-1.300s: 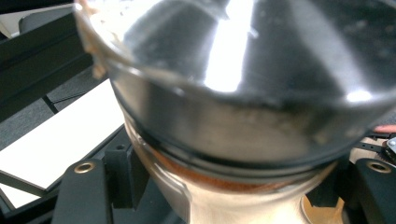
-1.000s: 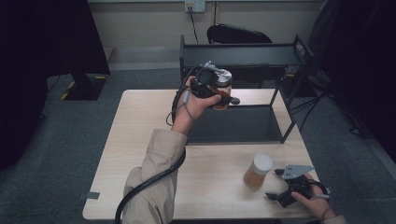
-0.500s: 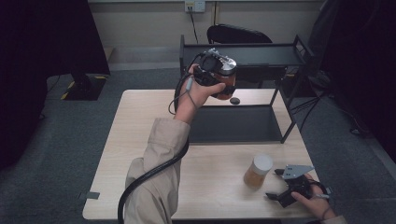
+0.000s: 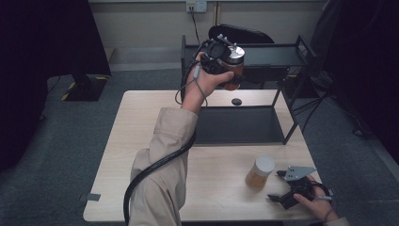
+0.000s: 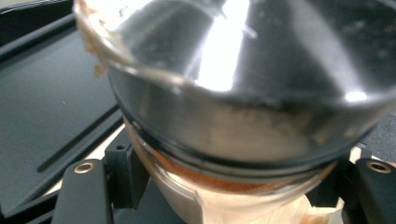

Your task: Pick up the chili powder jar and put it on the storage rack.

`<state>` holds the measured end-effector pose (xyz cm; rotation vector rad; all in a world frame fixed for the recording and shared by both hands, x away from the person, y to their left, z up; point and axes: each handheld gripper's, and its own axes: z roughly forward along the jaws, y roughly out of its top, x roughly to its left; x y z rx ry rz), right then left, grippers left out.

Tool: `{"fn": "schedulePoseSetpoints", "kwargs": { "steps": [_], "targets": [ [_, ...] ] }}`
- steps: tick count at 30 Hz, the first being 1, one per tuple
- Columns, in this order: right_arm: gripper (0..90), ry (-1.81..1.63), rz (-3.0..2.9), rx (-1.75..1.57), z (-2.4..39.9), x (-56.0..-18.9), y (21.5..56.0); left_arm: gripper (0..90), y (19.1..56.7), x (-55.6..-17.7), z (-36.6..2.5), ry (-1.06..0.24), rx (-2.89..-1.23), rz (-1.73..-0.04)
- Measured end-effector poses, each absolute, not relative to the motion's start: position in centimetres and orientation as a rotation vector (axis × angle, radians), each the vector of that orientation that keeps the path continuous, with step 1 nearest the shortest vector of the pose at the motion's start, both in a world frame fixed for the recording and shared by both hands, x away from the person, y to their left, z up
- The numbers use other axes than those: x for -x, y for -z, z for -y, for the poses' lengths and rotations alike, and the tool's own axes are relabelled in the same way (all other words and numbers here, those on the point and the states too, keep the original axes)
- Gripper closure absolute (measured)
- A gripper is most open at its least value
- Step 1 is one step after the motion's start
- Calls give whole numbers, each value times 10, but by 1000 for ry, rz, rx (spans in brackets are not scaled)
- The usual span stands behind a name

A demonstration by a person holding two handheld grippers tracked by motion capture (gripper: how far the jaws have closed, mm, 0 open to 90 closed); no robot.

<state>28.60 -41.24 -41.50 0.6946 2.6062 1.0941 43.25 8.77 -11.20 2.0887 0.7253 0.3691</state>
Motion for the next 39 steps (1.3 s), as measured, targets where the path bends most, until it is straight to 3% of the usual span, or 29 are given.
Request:
{"fn": "schedulePoseSetpoints", "kwargs": {
  "steps": [16, 39],
  "targets": [
    [0, -1094, -2606, -694, 412, -286, 415, 303, 92, -451, -81, -417, -2067, -780],
    [0, -1093, -2608, -694, 412, -286, 415, 303, 92, -487, -74, -490, -2037, -915]
  ]
}}
